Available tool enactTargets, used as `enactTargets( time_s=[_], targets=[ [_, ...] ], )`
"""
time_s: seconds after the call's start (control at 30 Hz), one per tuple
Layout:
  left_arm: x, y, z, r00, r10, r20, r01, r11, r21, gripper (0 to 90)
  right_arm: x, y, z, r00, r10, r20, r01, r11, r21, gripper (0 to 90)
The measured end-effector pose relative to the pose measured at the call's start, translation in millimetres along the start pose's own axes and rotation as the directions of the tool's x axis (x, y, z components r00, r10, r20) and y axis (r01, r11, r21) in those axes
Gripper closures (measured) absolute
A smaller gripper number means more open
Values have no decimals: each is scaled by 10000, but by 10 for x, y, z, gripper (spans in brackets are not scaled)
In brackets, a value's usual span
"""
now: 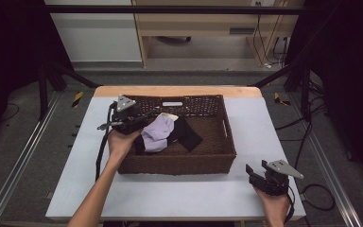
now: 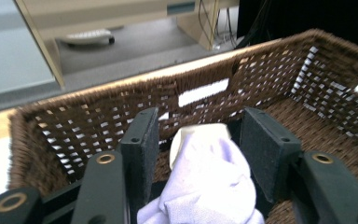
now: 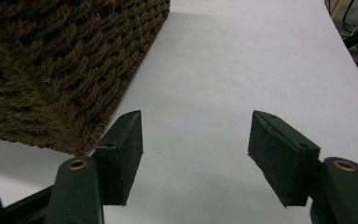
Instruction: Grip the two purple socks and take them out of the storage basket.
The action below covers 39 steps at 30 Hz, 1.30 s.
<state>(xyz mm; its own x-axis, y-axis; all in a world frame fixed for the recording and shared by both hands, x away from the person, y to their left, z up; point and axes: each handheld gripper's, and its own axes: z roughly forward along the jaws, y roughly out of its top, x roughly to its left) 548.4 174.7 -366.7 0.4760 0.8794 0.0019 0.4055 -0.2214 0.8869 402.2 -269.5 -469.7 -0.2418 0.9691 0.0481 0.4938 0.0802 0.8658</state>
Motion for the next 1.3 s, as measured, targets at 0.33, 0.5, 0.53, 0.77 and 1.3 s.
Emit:
enactTargets(
  time_s=[0.33,0.5,0.53,0.77,1.3],
  targets=[
    [5,-88,171,9999,108,-84,-98,9937,1116,505,3,-2,12,10000,-47,-18,47,10000,62,357],
    [-3,-116,243,9991,353,-248,-301,9823,1851,503,-5,-11,18,10000,-63,-12,63,9999,97,359],
    [-7,-123,256,9984,479,-301,-409,9790,1997,503,-7,-15,21,10000,-44,-11,44,9999,110,359],
    [-54,-178,404,9924,1162,-402,-973,9418,3217,527,-18,-31,37,10000,-78,39,77,9998,192,359],
    [-71,-261,556,9886,1502,-90,-1294,8794,4581,553,-6,-44,76,9998,-171,-48,174,9985,528,356]
  ],
)
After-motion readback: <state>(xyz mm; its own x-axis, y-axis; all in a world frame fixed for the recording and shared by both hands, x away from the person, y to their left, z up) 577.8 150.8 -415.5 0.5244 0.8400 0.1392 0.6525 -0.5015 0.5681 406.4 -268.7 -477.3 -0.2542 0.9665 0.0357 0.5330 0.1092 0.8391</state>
